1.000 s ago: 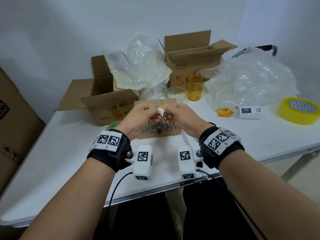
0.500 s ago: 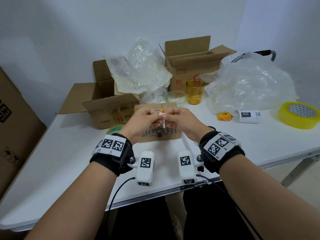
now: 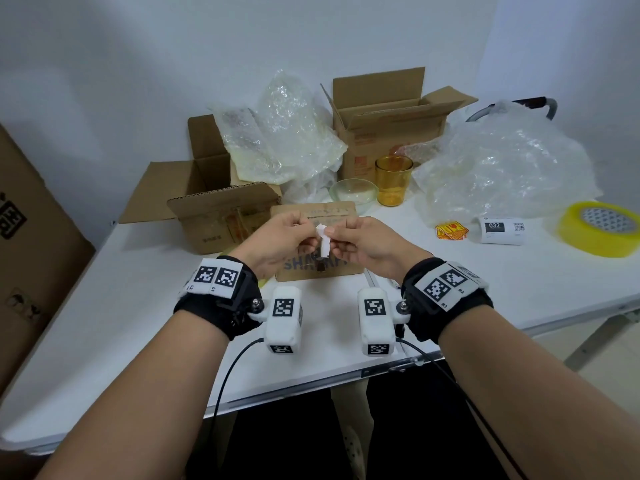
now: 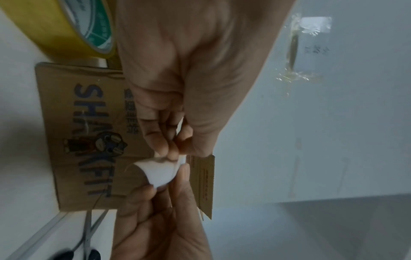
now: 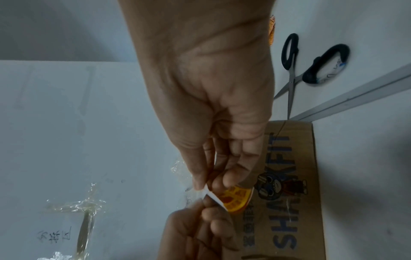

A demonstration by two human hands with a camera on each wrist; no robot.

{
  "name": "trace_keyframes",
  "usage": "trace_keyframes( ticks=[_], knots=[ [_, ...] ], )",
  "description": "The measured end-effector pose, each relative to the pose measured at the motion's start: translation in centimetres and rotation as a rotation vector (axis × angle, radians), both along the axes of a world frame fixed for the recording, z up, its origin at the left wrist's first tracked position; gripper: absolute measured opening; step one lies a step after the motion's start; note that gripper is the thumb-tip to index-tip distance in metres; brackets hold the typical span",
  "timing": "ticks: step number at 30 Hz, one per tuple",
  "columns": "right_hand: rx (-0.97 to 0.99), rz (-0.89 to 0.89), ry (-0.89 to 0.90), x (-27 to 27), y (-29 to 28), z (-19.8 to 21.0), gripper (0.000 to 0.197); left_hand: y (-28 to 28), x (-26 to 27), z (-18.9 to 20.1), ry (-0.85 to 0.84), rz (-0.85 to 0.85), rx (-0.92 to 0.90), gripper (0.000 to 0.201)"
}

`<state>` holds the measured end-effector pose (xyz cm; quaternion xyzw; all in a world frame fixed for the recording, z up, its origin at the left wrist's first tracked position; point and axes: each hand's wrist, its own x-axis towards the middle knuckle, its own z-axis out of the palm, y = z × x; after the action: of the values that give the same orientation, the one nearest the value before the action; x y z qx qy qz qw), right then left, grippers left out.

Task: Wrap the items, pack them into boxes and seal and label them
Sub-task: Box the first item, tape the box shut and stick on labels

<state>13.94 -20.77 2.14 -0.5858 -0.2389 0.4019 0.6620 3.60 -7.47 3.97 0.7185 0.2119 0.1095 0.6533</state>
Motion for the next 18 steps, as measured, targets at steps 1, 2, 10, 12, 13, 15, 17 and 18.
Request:
trace_keyframes(
  ticks=[1,2,10,12,13,15,17,18],
  knots=[
    [0.005,-0.024,0.012,0.0,0.0,-0.1,0.012,0.0,0.0,-0.2,-0.027,0.007,-0.050,0.018],
    [0.008,-0.051,0.013,0.1,0.1,-0.1,0.013,0.0,0.0,-0.4,-0.051,0.016,-0.092,0.014],
    [0.064,-0.133,0.043,-0.2,0.6,-0.9,0.005,-1.1,-0.1,-2.0,-0.036,0.066,0.023,0.011],
    [0.070,-0.139,0.048,-0.1,0.5,-0.9,0.005,-1.1,-0.2,-1.8,-0.035,0.064,0.022,0.007],
    [0.066,-0.137,0.046,0.0,0.5,-0.9,0.005,-1.1,-0.3,-1.7,-0.034,0.056,0.024,0.008],
    [0.054,-0.128,0.039,0.0,0.4,-1.0,0.004,-1.2,-0.4,-1.4,-0.026,0.046,0.012,0.011],
    [0.044,-0.113,0.045,-0.1,0.2,-1.0,0.005,-1.1,-0.5,-1.2,-0.006,0.027,-0.028,0.012],
    [0.036,-0.105,0.049,-0.1,0.1,-1.0,0.006,-0.9,-0.6,-1.1,0.011,0.014,-0.055,0.010]
  ],
)
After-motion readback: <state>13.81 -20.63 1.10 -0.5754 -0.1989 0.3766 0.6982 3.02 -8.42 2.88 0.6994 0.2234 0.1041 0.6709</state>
